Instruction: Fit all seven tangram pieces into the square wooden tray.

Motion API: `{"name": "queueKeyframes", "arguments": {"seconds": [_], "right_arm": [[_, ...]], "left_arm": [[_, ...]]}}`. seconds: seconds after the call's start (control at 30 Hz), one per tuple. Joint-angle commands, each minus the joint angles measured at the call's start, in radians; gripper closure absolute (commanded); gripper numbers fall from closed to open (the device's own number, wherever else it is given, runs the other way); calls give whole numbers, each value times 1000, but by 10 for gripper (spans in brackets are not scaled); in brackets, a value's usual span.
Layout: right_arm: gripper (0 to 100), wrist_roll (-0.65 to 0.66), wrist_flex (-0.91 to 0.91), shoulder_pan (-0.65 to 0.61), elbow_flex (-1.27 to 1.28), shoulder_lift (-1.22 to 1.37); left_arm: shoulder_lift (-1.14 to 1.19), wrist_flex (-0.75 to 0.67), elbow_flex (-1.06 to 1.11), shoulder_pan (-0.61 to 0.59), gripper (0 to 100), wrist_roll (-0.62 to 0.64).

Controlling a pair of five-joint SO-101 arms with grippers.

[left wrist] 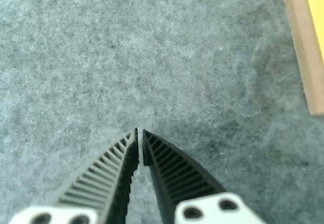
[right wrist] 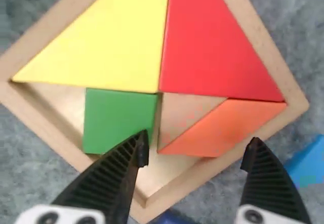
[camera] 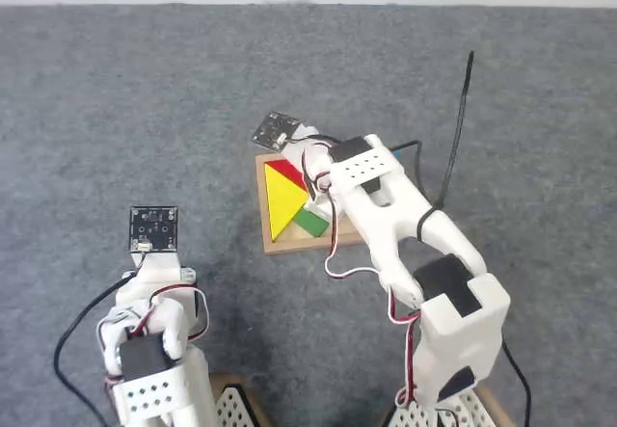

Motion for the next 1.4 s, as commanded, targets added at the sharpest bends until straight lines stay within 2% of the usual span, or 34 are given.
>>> {"name": "queueKeyframes", "arguments": {"seconds": [0.0, 0.07, 0.23, 0.53, 0.63, 0.8, 0.97, 1.13, 1.37], "right_arm": [[703, -12, 76, 90, -100, -119], [703, -25, 136, 147, -118, -203], [703, -155, 196, 266, -95, -355], [703, -207, 251, 329, 58, -265], [705, -233, 245, 323, 84, -263], [792, -419, 239, 259, 118, -260], [758, -542, 119, 157, 258, -255], [733, -646, 38, 188, 305, -269], [733, -925, 8, 119, 315, -263]], "left_arm": [[-18, 5, -8, -3, 985, -9], [-18, 5, -8, -3, 985, -9], [-18, 5, -8, -3, 985, -9], [-18, 5, -8, -3, 985, -9], [-18, 5, -8, -3, 985, -9], [-18, 5, -8, -3, 985, -9], [-18, 5, -8, -3, 985, -9], [-18, 5, -8, -3, 985, -9], [-18, 5, -8, -3, 985, -9]]}}
